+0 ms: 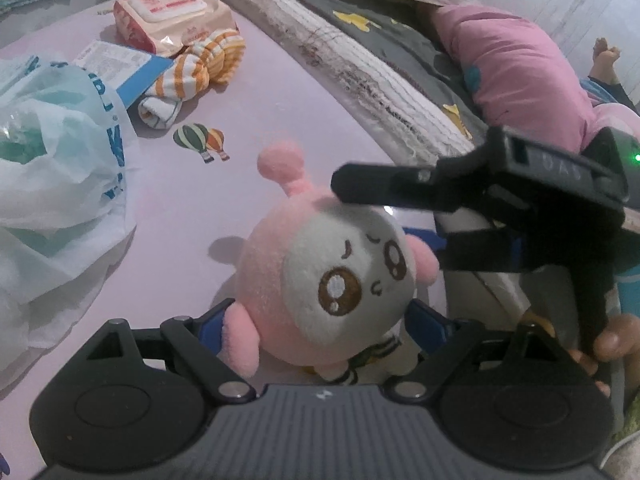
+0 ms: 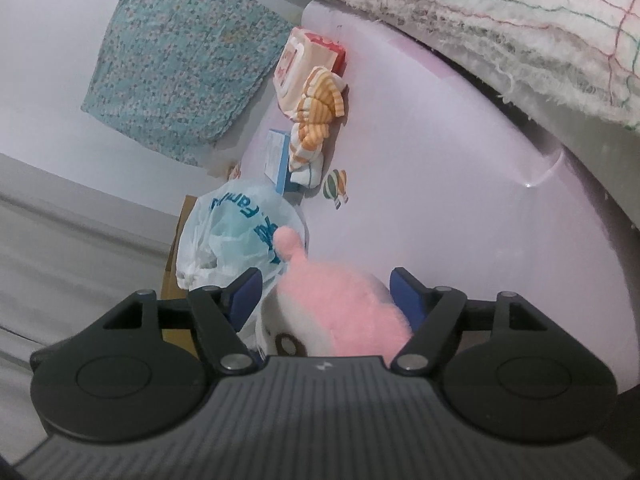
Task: Organize soft objects
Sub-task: 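Grasp the plush toy with the left tool while the right tool holds it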
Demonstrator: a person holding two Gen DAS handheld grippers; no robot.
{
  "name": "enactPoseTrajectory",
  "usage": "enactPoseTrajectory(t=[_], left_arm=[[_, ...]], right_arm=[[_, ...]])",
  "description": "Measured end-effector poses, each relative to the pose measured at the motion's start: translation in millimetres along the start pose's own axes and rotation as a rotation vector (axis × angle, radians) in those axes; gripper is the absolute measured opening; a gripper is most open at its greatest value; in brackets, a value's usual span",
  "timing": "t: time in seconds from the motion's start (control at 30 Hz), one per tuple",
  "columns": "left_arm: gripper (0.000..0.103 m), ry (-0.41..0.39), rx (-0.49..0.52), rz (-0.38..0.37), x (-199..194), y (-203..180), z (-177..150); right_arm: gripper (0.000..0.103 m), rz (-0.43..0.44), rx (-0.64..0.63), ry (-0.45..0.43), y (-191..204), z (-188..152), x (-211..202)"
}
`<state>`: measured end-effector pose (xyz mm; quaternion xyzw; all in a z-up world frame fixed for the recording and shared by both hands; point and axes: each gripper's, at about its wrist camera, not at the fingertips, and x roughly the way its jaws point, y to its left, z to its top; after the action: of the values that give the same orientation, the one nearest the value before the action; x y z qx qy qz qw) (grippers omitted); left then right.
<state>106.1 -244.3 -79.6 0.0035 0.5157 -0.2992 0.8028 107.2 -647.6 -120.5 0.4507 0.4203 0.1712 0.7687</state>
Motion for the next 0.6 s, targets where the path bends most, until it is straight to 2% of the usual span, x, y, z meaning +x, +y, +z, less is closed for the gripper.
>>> enactPoseTrajectory(t=[0.6], left_arm=[[0.087,-0.059,0.033,-0.007,-25.0,-9.5,-5.8]], right_arm=[[0.071,-0.013,-0.046,-0.043,20.0,-16.3,-15.6]])
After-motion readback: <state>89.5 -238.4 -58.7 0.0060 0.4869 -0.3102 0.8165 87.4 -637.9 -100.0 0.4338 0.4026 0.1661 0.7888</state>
